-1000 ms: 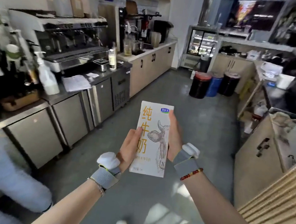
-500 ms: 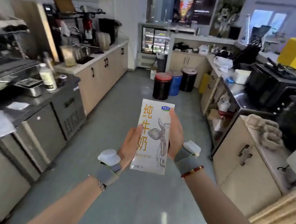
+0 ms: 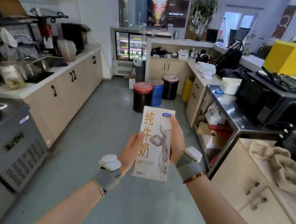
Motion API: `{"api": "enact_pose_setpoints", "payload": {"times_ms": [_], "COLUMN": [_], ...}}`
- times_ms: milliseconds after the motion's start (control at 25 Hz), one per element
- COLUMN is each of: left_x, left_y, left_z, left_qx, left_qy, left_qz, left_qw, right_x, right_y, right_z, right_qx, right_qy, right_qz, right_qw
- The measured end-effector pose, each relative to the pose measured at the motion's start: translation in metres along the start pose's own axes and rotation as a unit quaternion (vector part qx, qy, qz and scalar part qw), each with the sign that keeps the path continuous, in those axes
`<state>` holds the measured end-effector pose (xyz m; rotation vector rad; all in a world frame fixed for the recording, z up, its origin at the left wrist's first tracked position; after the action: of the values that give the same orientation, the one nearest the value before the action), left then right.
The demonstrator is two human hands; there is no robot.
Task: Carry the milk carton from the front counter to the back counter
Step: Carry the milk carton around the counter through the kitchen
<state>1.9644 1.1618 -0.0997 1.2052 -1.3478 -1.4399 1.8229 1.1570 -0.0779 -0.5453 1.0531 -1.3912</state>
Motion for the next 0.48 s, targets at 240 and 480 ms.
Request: {"api": "enact_pose_setpoints", "payload": {"times_ms": [240,480], "left_x": [0.183,0.366], "left_y": [0.034,0.046], "left_z": [0.020,0.050], "left_qx": [0.022,0.024], "left_qy": [-0.013,-0.052], "left_qz": [-0.016,-0.014], "left_qw": [1.000,0.998], "right_x": [0.166,0.327], "right_y": [-0.071,-0.133], "right_z": [-0.001,-0.025], "right_qx": [0.018,0.006], "right_qy": [0.010,0.045], "right_qz": [0.003,-0.024], "right_qw": [1.000,0.999]}}
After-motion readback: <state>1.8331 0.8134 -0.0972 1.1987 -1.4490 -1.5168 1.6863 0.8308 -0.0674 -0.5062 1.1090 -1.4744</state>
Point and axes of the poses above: each hand's wrist, its own x-axis towards the middle knuckle, its own z-axis out of the palm, y = z × x, the point moved 8 cm from there along x, towards the middle knuckle, and after that the axes turned 2 degrees about y, right-handed, at the moved point
